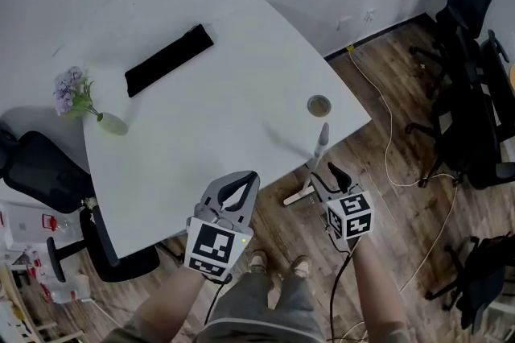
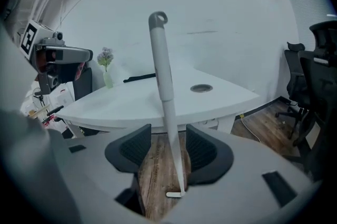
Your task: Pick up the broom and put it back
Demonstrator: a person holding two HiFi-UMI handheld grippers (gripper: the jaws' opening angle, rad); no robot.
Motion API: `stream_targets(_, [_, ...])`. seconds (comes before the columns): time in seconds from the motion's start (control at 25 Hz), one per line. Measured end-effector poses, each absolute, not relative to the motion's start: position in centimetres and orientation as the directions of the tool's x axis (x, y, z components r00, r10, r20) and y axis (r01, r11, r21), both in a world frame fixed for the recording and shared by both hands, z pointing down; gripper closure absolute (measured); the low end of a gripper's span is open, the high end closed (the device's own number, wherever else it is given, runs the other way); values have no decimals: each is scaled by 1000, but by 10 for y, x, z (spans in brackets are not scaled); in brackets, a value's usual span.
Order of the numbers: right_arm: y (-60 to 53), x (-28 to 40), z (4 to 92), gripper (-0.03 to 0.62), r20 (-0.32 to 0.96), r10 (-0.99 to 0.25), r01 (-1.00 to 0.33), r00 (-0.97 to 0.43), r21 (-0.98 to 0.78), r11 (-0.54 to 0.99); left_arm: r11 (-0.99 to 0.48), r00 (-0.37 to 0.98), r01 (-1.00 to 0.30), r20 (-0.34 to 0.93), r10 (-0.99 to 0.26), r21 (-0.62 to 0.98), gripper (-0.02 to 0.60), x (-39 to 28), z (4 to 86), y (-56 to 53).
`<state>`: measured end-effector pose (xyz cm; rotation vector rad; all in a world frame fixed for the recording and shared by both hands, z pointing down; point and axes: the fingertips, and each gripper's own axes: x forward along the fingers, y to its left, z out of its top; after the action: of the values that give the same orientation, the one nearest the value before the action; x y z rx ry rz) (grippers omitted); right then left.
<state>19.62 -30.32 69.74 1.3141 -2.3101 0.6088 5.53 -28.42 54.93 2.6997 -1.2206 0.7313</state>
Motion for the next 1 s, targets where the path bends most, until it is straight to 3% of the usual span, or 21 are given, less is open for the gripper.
stream_targets(0.28, [-321,188,739,392,536,-705,-876,-464,-161,454,-668,561,-735,449,-696,-117,566,52,575,-287])
stream_targets(0.44, [-325,190,746,484,507,-734,-883,-452,-142,447,-667,563,-737,443,-698,-114,566,51,580,-282])
stream_targets(0.76, [-305,200,732,497,501,-771,-907,-395,-77,415,-660,550,-742,453,-701,-119,566,43,572,-266])
stream_targets(1.0, [-266,207,674,497,462,-798,-912,-388,-67,405,-657,549,-745,455,-701,-113,566,40,542,-245])
